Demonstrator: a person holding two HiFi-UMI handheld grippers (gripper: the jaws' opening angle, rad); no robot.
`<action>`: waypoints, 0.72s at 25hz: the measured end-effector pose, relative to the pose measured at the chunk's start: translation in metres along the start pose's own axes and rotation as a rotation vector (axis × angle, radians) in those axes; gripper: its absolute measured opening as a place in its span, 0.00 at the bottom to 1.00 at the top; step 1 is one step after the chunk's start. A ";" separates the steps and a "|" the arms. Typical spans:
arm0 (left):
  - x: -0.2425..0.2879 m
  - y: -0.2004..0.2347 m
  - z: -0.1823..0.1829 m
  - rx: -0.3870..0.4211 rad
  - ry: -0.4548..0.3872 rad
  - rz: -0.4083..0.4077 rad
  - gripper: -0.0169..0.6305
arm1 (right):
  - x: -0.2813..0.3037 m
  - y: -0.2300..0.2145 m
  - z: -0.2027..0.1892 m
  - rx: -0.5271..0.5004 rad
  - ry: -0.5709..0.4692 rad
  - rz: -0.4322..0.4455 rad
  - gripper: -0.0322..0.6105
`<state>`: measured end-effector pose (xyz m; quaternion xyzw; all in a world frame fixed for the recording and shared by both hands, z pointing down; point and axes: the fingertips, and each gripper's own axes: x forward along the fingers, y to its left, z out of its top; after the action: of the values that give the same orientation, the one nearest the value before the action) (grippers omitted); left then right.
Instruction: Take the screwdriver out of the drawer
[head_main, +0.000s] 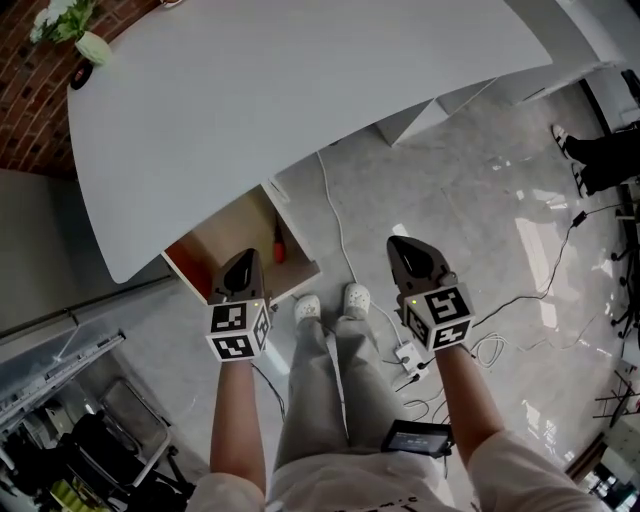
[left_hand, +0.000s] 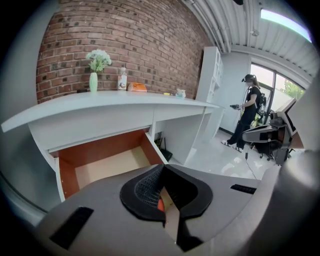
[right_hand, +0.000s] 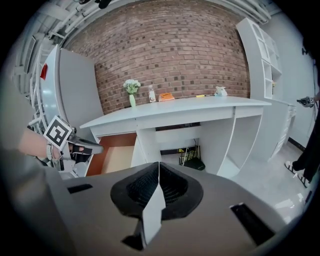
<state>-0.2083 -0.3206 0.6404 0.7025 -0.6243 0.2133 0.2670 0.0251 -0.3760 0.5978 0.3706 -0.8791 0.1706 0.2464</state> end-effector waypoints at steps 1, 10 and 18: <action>0.005 0.000 -0.005 0.003 0.005 -0.003 0.05 | 0.004 0.000 -0.007 0.004 0.007 0.003 0.08; 0.045 -0.001 -0.047 0.028 0.056 -0.039 0.05 | 0.032 0.002 -0.059 -0.033 0.041 0.034 0.08; 0.075 0.011 -0.068 -0.013 0.137 0.004 0.05 | 0.045 -0.019 -0.077 0.022 0.040 -0.013 0.08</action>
<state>-0.2069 -0.3345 0.7411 0.6833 -0.6071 0.2576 0.3133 0.0354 -0.3767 0.6884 0.3756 -0.8696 0.1863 0.2609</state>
